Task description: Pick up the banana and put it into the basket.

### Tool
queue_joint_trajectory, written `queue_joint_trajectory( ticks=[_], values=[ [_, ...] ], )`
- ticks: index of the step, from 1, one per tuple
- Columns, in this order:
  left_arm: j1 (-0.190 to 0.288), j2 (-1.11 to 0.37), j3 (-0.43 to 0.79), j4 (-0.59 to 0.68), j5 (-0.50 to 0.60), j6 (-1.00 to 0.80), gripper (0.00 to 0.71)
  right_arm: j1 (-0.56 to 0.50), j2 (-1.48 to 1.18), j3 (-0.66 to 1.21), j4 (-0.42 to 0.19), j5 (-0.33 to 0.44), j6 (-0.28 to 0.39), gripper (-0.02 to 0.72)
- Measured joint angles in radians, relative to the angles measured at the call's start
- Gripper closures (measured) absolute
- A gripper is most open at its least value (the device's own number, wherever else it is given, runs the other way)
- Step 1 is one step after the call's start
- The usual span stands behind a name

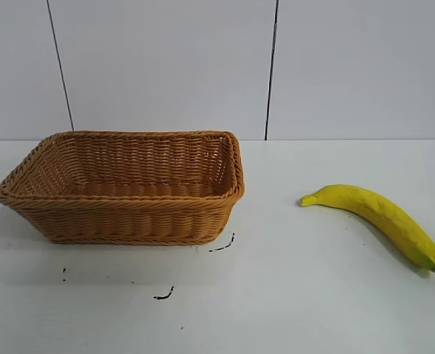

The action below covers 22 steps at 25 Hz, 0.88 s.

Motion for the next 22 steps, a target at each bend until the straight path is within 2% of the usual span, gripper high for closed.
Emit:
queue_joint_trajectory(
  ticks=[7,15,22],
  values=[
    [0.000,0.000,0.000,0.000,0.000,0.000,0.015,0.000,0.260,-0.174,0.004,0.003,0.001,0.059],
    [0.000,0.000,0.000,0.000,0.000,0.000,0.015,0.000,0.762,-0.470,0.004,0.013,0.001,0.059],
    [0.000,0.000,0.000,0.000,0.000,0.000,0.015,0.000,1.188,-0.685,0.008,0.047,0.033,0.059]
  ],
)
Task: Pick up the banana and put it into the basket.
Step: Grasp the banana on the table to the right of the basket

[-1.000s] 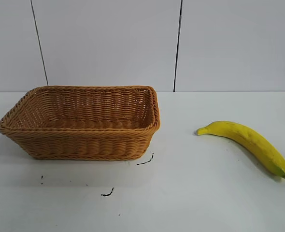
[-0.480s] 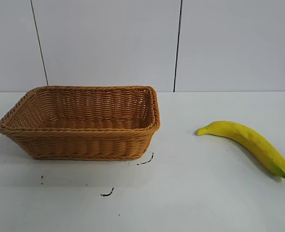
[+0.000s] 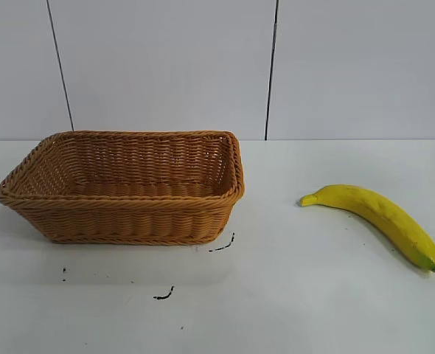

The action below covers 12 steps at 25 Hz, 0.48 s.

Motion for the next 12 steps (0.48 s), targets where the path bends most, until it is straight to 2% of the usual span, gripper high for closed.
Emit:
queue_joint_trajectory(
  ticks=[3,8,10,12],
  values=[
    [0.000,0.000,0.000,0.000,0.000,0.000,0.015,0.000,0.159,-0.078,0.000,0.001,-0.008,0.059],
    [0.000,0.000,0.000,0.000,0.000,0.000,0.015,0.000,0.389,-0.174,0.000,0.001,-0.058,0.059],
    [0.000,0.000,0.000,0.000,0.000,0.000,0.015,0.000,0.459,-0.199,0.000,0.001,-0.096,0.059],
    [0.000,0.000,0.000,0.000,0.000,0.000,0.015,0.000,0.521,-0.210,0.002,-0.001,-0.175,0.059]
  ],
)
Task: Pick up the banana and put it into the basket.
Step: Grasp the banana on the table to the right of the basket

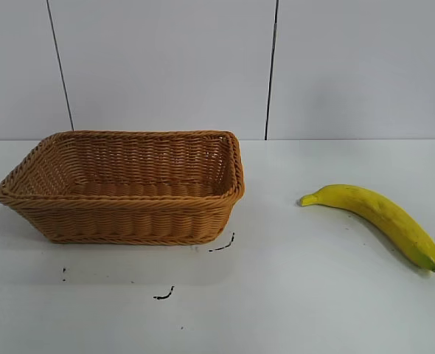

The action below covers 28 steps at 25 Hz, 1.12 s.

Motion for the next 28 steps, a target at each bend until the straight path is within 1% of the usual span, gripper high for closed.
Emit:
queue_joint_trajectory(
  ticks=[2,4,8,13,18,23,26,28],
  values=[
    [0.000,0.000,0.000,0.000,0.000,0.000,0.015,0.000,0.042,-0.001,0.001,-0.001,-0.082,0.059],
    [0.000,0.000,0.000,0.000,0.000,0.000,0.015,0.000,0.074,-0.001,0.001,-0.001,-0.134,0.059],
    [0.000,0.000,0.000,0.000,0.000,0.000,0.015,0.000,0.096,-0.001,0.002,-0.023,-0.162,0.059],
    [0.000,0.000,0.000,0.000,0.000,0.000,0.015,0.039,0.096,-0.002,-0.001,-0.042,-0.195,0.059],
    [0.000,0.000,0.000,0.000,0.000,0.000,0.015,0.072,0.096,-0.003,-0.032,-0.076,-0.193,0.059],
    [0.000,0.000,0.000,0.000,0.000,0.000,0.015,0.072,0.096,-0.004,-0.103,-0.125,-0.152,0.059],
    [0.000,0.000,0.000,0.000,0.000,0.000,0.015,0.072,0.097,-0.005,-0.113,-0.160,-0.140,0.059],
    [0.000,0.000,0.000,0.000,0.000,0.000,0.015,0.072,0.109,-0.006,-0.114,-0.169,-0.130,0.059]
  ],
)
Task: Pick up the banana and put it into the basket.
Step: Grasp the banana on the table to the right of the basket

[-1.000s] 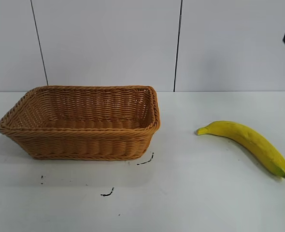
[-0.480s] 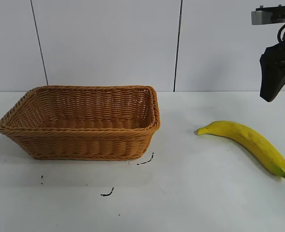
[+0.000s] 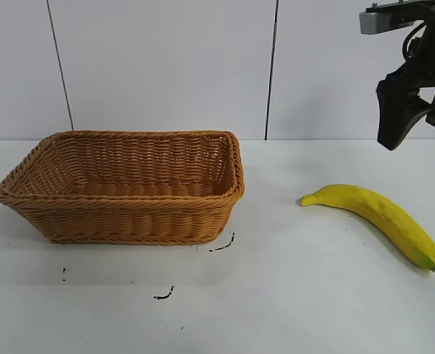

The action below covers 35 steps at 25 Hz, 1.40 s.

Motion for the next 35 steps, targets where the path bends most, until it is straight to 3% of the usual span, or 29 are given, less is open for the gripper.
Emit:
queue_joint_trajectory(
  ticks=[6,12,26,32,35],
  values=[
    [0.000,0.000,0.000,0.000,0.000,0.000,0.015,0.000,0.129,0.000,0.012,-0.014,0.014,0.059],
    [0.000,0.000,0.000,0.000,0.000,0.000,0.015,0.000,0.260,0.000,0.018,-0.094,0.063,0.059],
    [0.000,0.000,0.000,0.000,0.000,0.000,0.015,0.000,0.338,0.000,0.032,-0.170,0.066,0.078],
    [0.000,0.000,0.000,0.000,0.000,0.000,0.015,0.000,0.338,0.000,0.042,-0.173,0.075,0.188],
    [0.000,0.000,0.000,0.000,0.000,0.000,0.015,0.000,0.338,0.000,0.042,-0.173,0.093,0.307]
  ],
)
